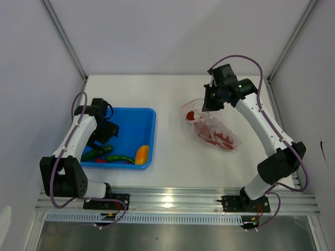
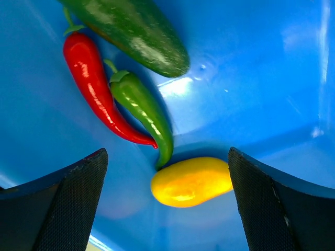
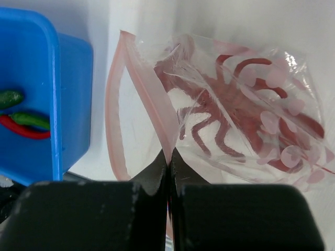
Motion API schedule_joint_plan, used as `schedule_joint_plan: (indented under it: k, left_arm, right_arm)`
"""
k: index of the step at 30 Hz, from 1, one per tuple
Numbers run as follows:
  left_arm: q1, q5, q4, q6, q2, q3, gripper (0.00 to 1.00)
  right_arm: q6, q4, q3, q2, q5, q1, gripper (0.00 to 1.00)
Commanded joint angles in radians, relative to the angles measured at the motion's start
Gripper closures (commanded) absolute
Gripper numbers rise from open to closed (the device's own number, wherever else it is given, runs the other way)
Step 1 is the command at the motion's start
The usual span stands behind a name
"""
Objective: Place the food in the zip-top bag and seal the zipper
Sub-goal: Pick up the fake vegetable from the bin.
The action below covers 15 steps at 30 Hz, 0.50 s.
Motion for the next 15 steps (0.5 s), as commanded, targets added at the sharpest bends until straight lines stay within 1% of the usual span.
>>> schedule_joint_plan:
  k: [1,4,8,10,13,15]
  left_arm:
    - [0.049,-0.011,-0.058,-0.114,0.034,0.036,0.04]
    - [0.065,0.010,-0.061,-0.150,0.086,0.050,0.04]
    - [0.083,-0.031,-0.120,-0.208,0.145,0.084,0.05]
    - [0.111,-0.057,-0.086,-0.239,0.145,0.064,0.06]
    - [0.164,-0.025,-0.028,-0.259,0.152,0.042,0.07]
    - [0.189,-0.025,-0.026,-0.271,0.169,0.051,0.07]
  right_arm:
    - [-0.027,-0.015,0.041,0.008,-0.097,-0.018,1.00]
    - [-0.049,-0.024,0.049,0.015,-0.106,-0.020,1.00]
    - [-0.059,-0.017,0.049,-0.002,-0.109,-0.030,1.00]
    - [-0.067,-0.012,0.051,-0.005,-0.117,-0.035,1.00]
    - [-0.069,-0.005,0.047,-0.012,-0.134,-0.032,1.00]
    - [-0.070,-0.005,0.046,-0.025,-0.134,-0.034,1.00]
